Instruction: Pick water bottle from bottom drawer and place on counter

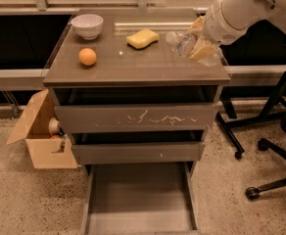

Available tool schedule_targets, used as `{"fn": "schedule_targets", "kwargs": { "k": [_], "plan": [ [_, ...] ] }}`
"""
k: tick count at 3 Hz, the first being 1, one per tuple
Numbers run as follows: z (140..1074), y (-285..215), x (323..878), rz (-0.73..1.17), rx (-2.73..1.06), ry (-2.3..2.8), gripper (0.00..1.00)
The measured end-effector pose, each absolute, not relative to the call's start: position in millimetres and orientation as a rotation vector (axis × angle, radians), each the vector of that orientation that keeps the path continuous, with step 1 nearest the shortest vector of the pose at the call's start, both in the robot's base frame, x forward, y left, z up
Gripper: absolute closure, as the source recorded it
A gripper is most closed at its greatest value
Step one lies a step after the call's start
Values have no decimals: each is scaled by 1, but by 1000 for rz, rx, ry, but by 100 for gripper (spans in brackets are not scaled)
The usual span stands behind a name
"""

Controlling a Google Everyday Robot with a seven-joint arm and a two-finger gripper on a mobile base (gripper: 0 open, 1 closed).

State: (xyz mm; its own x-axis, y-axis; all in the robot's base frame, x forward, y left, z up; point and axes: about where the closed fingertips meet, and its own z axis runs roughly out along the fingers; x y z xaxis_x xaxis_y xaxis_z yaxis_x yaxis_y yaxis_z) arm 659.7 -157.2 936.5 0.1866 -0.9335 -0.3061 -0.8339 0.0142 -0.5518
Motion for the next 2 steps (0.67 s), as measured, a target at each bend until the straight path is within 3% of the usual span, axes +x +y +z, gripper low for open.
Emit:
{"fn": "schedule_targets", "kwargs": {
  "k": [2],
  "plan": [
    [917,-144,715,-170,-1844,1739,100]
  ]
}}
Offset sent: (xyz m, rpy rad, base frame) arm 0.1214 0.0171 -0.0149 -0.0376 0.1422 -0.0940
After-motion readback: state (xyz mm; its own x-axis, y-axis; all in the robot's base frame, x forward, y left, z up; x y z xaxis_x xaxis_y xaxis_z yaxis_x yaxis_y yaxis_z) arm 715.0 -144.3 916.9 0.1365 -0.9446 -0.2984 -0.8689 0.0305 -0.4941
